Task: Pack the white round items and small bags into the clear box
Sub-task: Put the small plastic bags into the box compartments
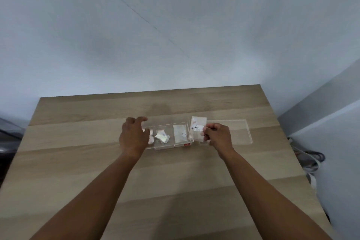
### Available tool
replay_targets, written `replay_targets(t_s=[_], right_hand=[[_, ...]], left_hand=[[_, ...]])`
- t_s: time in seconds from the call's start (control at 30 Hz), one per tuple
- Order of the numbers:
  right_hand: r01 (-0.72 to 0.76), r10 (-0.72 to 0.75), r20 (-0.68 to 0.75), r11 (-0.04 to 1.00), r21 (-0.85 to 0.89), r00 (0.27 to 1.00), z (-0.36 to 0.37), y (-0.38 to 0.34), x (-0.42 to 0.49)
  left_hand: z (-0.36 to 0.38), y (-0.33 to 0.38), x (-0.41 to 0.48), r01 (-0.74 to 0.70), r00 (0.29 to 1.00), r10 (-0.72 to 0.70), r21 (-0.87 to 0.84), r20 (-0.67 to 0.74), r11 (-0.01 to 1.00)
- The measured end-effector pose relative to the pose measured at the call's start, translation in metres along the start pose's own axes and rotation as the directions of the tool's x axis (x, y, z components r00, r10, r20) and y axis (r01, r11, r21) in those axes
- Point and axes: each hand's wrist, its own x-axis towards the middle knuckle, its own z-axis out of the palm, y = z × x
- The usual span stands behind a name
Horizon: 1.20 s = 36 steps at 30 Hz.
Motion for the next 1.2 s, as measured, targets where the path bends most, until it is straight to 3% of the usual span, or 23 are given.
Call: replay_targets(t_s=[0.23,0.37,0.57,0.77,0.97,1.2], right_hand=[[0.07,-0.048,0.09,0.963,-0.262,0.995,0.036,-0.017,0.009],[0.118,-0.074,0.118,0.897,-0.426,0.99,0.051,-0.025,0.01],[0.218,-0.162,0.145,0.719,-0.66,0.976,0.065,-0.019,0.011],[0.412,-0.323,0.281,0.479,-0.775,0.904,0.068,-0.007,0.011],[0.457,-0.407,0.24,0.605,-0.652,0.881,0.054,0.0,0.013],[0.299,-0.402,-0.039,0.738,-0.605,0.915,-0.008,0.011,0.04]], left_hand=[[0.0,-0.022,0.001,0.146,0.989,-0.147,-0.221,0.016,0.964],[0.001,-0.029,0.004,0.218,0.975,-0.218,-0.266,0.029,0.939],[0.002,-0.034,0.005,0.226,0.973,-0.227,-0.269,0.029,0.936],[0.003,-0.034,0.006,0.24,0.971,-0.236,-0.257,0.045,0.936],[0.004,-0.033,0.006,0.242,0.97,-0.24,-0.25,0.037,0.938],[0.003,-0.024,0.002,0.233,0.972,-0.235,-0.223,0.016,0.947]])
